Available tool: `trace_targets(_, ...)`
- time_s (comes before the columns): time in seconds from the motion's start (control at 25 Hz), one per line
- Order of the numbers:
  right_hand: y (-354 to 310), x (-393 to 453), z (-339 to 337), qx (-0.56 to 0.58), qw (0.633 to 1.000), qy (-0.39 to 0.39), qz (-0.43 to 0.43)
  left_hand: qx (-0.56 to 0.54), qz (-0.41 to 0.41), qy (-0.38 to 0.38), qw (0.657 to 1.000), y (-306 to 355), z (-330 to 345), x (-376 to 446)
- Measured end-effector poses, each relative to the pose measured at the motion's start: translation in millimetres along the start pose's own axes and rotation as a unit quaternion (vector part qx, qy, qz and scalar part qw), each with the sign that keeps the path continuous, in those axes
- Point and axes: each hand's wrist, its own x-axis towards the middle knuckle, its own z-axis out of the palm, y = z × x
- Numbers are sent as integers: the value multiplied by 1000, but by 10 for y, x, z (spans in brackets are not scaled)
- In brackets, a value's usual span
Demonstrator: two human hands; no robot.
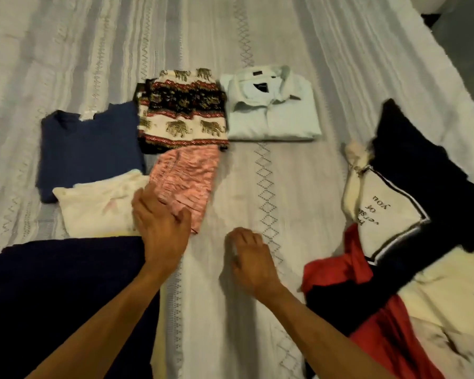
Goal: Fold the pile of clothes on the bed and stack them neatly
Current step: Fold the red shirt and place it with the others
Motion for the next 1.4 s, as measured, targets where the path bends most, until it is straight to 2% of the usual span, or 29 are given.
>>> trace_targets(0.08,118,-380,-29,-126,991,-24,-44,81,69,-26,994,112,21,-358)
trace_targets(0.12,202,-580,-57,-186,980,-44,-54,83,99,-61,990,163,58,-566)
trace_targets(0.2,485,-985,-217,-279,956,-76,-48,8,106,-180,978,318,210,-1034)
trace_targets(0.32,1068,-1504,-592,-324,942,-68,-57,-92,-26,-398,912,636,434,-1664)
trace_targets(0.4,1420,-1771,-871,-337,931,-90,-104,-105,-69,-481,868,899,585,-2067)
trace_targets(0.44,1553,-1860,-987,-337,928,-99,-128,-107,-62,-495,860,1033,668,-2261)
trace_targets(0.52,1763,-1990,-1184,-339,924,-89,-150,-121,-56,-494,859,1323,864,-2628)
trace_targets(0.72,2243,-2259,-1617,-361,920,-94,-118,-188,-154,-434,868,1871,1221,-3259)
trace_targets(0.88,2984,-2485,-2248,-403,913,-48,-34,-176,-86,-437,878,2222,1536,-3540)
trace_targets(1.0,3601,-2666,-2811,-419,905,-52,56,-175,-53,-440,879,2887,1902,-3722)
trace_targets(1.08,3892,-2800,-3029,-418,900,-60,108,-262,-143,-371,879,3369,2034,-3764)
trace_targets(1.16,4088,-2903,-3070,-365,922,-60,116,-384,-264,-276,841,3564,2238,-3688)
trace_targets(1.24,4229,-2985,-3000,-299,944,-66,125,-409,-289,-238,832,3673,2443,-3582)
trace_targets(1.28,4290,-3019,-2962,-270,953,-55,129,-410,-281,-261,827,3746,2557,-3558)
trace_targets(1.32,4356,-3045,-2922,-245,960,-38,129,-432,-287,-288,805,3865,2658,-3556)
trace_targets(1.4,4508,-3090,-2870,-177,971,-25,157,-498,-328,-347,724,4298,2836,-3528)
